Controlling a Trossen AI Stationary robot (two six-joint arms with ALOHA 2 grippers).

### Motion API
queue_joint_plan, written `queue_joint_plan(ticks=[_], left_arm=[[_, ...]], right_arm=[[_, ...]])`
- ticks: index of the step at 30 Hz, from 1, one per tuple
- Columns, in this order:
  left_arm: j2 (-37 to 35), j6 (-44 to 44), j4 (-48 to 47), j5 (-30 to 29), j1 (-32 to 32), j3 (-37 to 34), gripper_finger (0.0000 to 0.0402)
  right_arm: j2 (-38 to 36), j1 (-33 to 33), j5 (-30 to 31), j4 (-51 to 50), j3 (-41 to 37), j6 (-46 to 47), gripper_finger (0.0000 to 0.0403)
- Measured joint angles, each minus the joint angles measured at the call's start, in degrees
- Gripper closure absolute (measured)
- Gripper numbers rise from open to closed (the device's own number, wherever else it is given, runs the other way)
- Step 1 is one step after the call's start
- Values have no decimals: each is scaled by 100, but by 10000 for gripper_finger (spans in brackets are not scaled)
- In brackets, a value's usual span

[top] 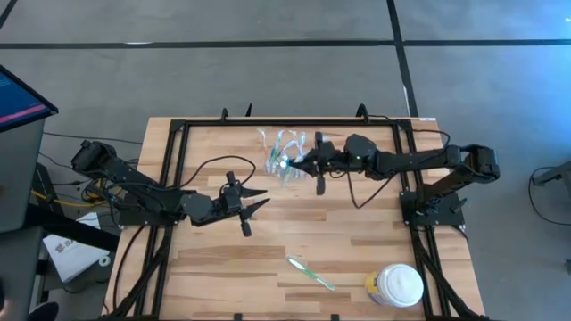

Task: Pick & Place toothbrushing station
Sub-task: Put the bottom green toothbrush into the transparent organizer

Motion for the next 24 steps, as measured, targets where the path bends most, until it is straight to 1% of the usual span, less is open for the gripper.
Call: queue_joint_plan(ticks=[2,8,13,17,24], left_arm=[[0,-2,-5,2,0,0,302],[0,-12,-130,6,0,0,302],[0,-48,-175,8,-18,0,302],[0,-50,-203,25,-31,0,302],[0,-52,-203,21,-31,0,302]], right_arm=[[0,-51,153,-145,0,-30,399],[-13,-193,181,-293,0,-35,399],[-272,-391,553,-800,2,-193,399],[-547,-538,562,-1069,-21,-224,399],[-900,-682,560,-850,-573,-195,399]])
